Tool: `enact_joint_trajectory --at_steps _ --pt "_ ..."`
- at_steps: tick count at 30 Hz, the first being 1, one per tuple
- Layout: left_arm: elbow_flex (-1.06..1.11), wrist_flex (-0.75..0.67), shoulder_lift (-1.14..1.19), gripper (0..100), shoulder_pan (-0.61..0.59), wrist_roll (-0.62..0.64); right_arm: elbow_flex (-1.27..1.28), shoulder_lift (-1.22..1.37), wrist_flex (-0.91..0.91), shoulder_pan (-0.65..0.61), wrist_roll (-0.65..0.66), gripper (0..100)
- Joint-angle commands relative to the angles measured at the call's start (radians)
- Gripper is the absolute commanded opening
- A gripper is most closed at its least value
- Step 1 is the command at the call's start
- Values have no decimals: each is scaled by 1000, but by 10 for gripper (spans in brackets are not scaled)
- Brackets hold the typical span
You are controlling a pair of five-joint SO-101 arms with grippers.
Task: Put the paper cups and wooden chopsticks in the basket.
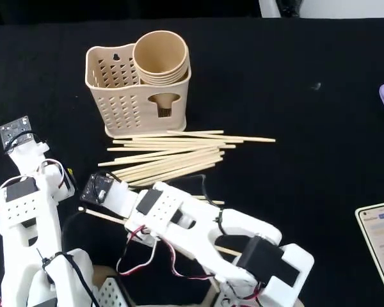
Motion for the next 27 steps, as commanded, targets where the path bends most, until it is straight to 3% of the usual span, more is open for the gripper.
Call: enact_joint_trajectory --at_steps 1,5,13,23,27 --pt "-5 -14 -15 180 -8 -2 -5 -84 77 3 15 12" --pt "-5 -14 -15 180 -8 -2 -4 -252 160 41 92 11" --pt "-5 -14 -15 180 -8 -2 22 -403 166 284 226 11" --pt "-5 -14 -15 180 -8 -2 130 -403 2 249 226 17" --pt "-5 -14 -15 180 -8 -2 130 -410 20 252 206 165"
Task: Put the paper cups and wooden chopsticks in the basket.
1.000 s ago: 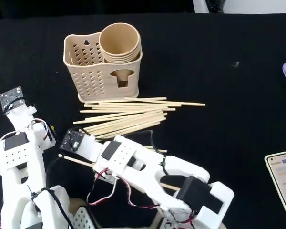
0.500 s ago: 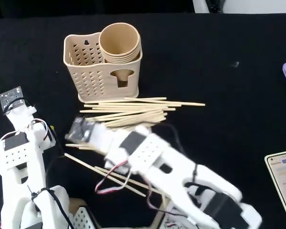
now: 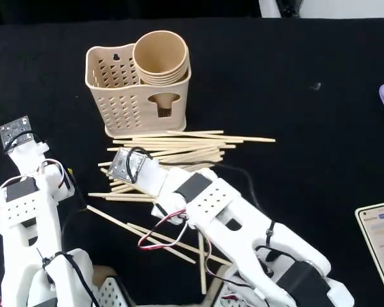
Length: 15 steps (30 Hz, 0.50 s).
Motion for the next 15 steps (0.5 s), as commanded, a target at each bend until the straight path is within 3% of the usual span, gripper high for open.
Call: enact_joint_trajectory --at_steps 1,3,8,12,15 --pt "-5 -14 -15 180 -8 -3 -13 -47 17 2 -18 217" --pt "-5 -14 -15 180 -8 -3 -22 -48 60 -6 -41 269" --pt "-5 -14 -15 180 -8 -3 -73 -76 239 -15 -112 205" --pt "-5 -14 -15 180 -8 -5 -87 -136 416 -21 -94 199" --pt "-5 -15 -15 180 -8 -5 -50 -200 497 -89 -49 247"
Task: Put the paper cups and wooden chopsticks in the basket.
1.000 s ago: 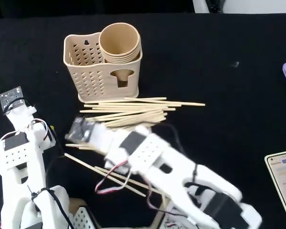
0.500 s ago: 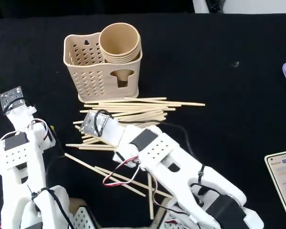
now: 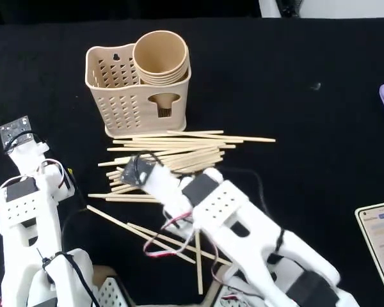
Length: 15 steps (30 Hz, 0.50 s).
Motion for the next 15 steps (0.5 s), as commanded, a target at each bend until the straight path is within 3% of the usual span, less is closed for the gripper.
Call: enact_joint_trajectory --at_steps 1,4,7,10,15 --pt "-5 -15 -15 180 -8 -5 16 -105 72 -101 31 268" --pt "-5 -15 -15 180 -8 -5 90 -185 38 -201 40 298" --pt "-5 -15 -15 180 -8 -5 143 -229 0 -224 97 292" --pt "1 -17 -18 180 -8 -5 163 -229 -8 -144 117 289" --pt "35 -81 -25 180 -8 -5 154 -217 -5 91 121 253"
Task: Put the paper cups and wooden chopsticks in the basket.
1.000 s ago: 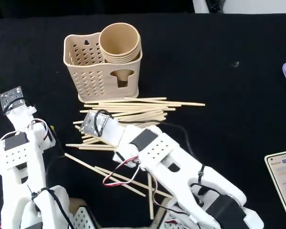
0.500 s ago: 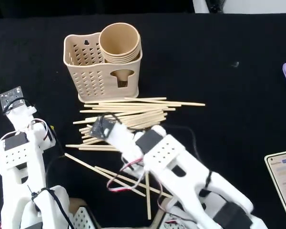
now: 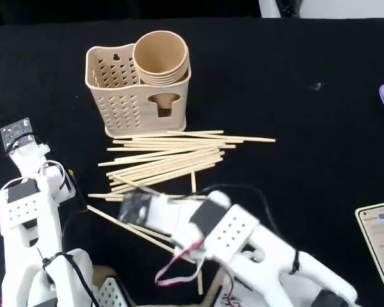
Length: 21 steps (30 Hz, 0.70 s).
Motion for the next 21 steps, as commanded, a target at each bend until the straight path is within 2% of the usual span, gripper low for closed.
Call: enact_joint_trajectory --at_steps 1,5,15,19,21 --pt "7 -51 -25 180 -8 -3 -10 -2 -8 138 11 254" --pt "7 -51 -25 180 -8 -2 -13 67 -14 141 11 254" --pt "8 -52 -25 180 -8 -3 -24 341 -203 143 2 254" --pt "8 -57 -25 180 -8 -3 -24 398 -227 143 0 250" --pt "8 -57 -25 180 -8 -3 -24 400 -227 141 -25 222"
